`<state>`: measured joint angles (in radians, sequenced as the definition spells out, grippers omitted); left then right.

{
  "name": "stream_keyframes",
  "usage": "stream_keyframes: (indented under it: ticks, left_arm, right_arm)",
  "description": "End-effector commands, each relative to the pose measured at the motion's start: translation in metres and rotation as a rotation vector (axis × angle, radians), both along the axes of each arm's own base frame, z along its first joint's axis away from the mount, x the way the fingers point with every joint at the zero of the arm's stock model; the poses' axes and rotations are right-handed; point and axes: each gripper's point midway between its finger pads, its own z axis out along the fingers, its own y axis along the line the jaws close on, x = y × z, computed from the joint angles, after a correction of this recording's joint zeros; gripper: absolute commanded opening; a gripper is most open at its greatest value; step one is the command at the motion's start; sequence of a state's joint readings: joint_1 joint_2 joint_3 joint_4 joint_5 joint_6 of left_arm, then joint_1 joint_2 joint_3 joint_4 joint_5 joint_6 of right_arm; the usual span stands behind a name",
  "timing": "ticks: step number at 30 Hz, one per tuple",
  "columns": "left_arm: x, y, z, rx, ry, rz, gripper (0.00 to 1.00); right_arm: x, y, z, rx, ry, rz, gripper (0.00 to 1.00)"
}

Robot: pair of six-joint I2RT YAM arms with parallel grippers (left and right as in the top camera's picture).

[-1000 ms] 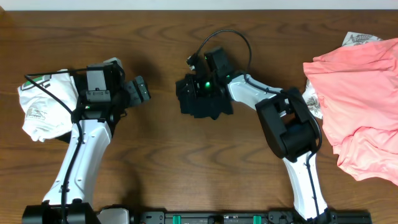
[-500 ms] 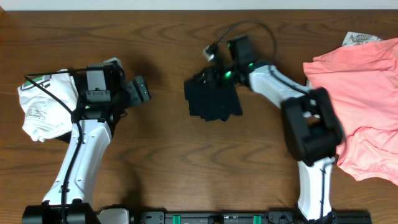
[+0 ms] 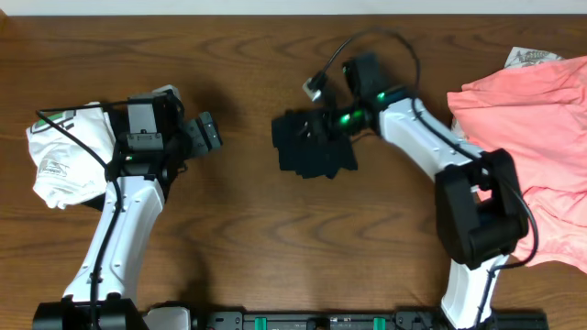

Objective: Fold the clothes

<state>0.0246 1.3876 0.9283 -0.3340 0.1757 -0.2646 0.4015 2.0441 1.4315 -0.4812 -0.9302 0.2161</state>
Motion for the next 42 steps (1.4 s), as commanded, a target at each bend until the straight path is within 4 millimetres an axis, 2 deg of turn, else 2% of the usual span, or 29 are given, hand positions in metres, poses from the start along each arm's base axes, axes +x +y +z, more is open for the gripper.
stream_keyframes:
  ticks: [1, 5, 12, 17, 18, 21, 25, 27, 28, 30, 32, 34, 36, 38, 40, 42]
  left_arm:
    - [0.001, 0.002, 0.005, 0.009, -0.013, -0.002, 0.95]
    - [0.001, 0.002, 0.005, 0.009, -0.013, -0.002, 0.95]
    - [0.001, 0.002, 0.005, 0.009, -0.013, -0.002, 0.95]
    - [0.001, 0.002, 0.005, 0.009, -0.013, -0.002, 0.95]
    - [0.001, 0.002, 0.005, 0.009, -0.013, -0.002, 0.95]
    - [0.001, 0.002, 0.005, 0.009, -0.013, -0.002, 0.96]
    - [0.001, 0.002, 0.005, 0.009, -0.013, -0.002, 0.96]
    - [0.001, 0.002, 0.005, 0.009, -0.013, -0.002, 0.96]
    - [0.001, 0.002, 0.005, 0.009, -0.013, -0.002, 0.96]
    - [0.001, 0.002, 0.005, 0.009, -0.013, -0.002, 0.96]
    - [0.001, 0.002, 0.005, 0.009, -0.013, -0.002, 0.96]
    - [0.001, 0.002, 0.005, 0.009, -0.012, -0.002, 0.96]
    - [0.001, 0.001, 0.005, 0.008, -0.012, -0.002, 0.96]
    - [0.001, 0.001, 0.005, 0.006, -0.012, -0.004, 0.96]
    - [0.001, 0.001, 0.005, 0.006, -0.012, -0.004, 0.96]
    - [0.001, 0.001, 0.005, 0.006, -0.011, -0.004, 0.96]
  right_arm:
    - [-0.016, 0.009, -0.033, -0.035, -0.005, 0.042, 0.31]
    - [-0.026, 0.019, -0.059, -0.032, -0.027, 0.07, 0.31]
    - [-0.046, 0.031, -0.098, -0.05, 0.041, 0.089, 0.32]
    - [-0.056, 0.038, -0.109, -0.054, 0.057, 0.114, 0.32]
    - [-0.056, 0.04, -0.106, -0.041, 0.049, 0.119, 0.32]
    - [-0.056, 0.051, -0.079, 0.08, 0.039, 0.169, 0.37]
    - [-0.044, 0.056, -0.026, 0.17, -0.039, 0.191, 0.37]
    - [-0.031, 0.052, 0.014, 0.193, -0.156, 0.176, 0.36]
    - [-0.026, 0.049, 0.025, 0.19, -0.193, 0.158, 0.35]
    - [-0.01, 0.037, 0.046, 0.15, -0.273, 0.09, 0.33]
    - [0.008, 0.015, 0.061, 0.066, -0.339, -0.014, 0.32]
    - [0.027, -0.017, 0.061, -0.072, -0.366, -0.145, 0.31]
    - [0.04, -0.054, 0.049, -0.227, -0.351, -0.257, 0.31]
    - [0.04, -0.093, 0.025, -0.392, -0.285, -0.335, 0.29]
    - [0.029, -0.117, 0.007, -0.492, -0.207, -0.345, 0.27]
    - [0.014, -0.132, -0.007, -0.558, -0.169, -0.28, 0.27]
